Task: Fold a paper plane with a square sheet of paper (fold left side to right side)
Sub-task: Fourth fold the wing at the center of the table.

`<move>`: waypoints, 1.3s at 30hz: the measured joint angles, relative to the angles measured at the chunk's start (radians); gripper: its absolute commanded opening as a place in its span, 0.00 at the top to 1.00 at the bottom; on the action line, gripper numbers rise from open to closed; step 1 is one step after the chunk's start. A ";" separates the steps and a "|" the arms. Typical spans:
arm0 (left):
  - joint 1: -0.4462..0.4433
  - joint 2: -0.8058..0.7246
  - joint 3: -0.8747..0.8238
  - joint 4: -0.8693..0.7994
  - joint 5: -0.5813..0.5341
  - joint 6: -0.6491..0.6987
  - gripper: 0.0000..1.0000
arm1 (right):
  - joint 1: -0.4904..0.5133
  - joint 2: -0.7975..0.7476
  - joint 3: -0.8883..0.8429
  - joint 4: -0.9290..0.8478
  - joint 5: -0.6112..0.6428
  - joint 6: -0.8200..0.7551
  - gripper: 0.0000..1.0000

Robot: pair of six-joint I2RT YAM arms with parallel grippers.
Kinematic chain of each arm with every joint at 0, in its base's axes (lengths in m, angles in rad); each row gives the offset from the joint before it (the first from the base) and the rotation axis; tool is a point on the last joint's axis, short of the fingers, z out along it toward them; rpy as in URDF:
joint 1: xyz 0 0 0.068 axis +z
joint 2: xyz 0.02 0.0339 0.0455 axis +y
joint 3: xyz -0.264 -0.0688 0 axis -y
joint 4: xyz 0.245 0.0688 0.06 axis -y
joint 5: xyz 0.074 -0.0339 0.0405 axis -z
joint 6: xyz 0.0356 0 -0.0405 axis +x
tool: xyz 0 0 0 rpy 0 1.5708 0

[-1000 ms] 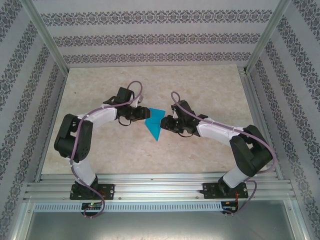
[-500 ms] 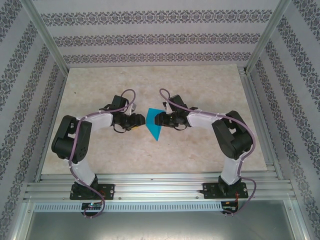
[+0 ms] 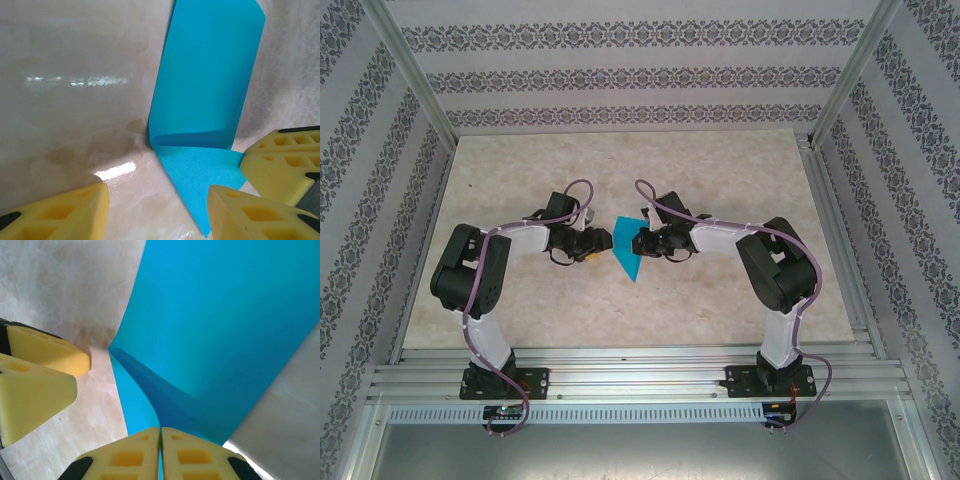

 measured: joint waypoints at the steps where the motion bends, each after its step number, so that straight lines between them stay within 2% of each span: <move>1: 0.000 0.002 0.002 0.000 0.000 -0.002 0.45 | -0.003 0.000 0.000 0.000 0.000 -0.001 0.95; 12: -0.002 0.030 0.042 0.006 0.012 -0.029 0.46 | -0.023 0.000 0.000 -0.015 0.002 -0.005 0.96; 21: -0.017 0.068 0.087 0.031 0.014 -0.052 0.53 | -0.023 0.000 0.000 -0.015 0.001 -0.005 0.96; 27: -0.030 0.112 0.112 0.037 0.014 -0.062 0.64 | -0.023 0.000 0.000 -0.015 0.000 -0.004 0.95; 35: -0.043 0.126 0.131 0.048 0.015 -0.079 0.89 | -0.023 0.002 0.000 -0.015 0.000 -0.005 0.94; 39: -0.047 0.127 0.131 0.050 0.014 -0.084 0.95 | -0.023 0.002 0.000 -0.017 0.003 -0.009 0.83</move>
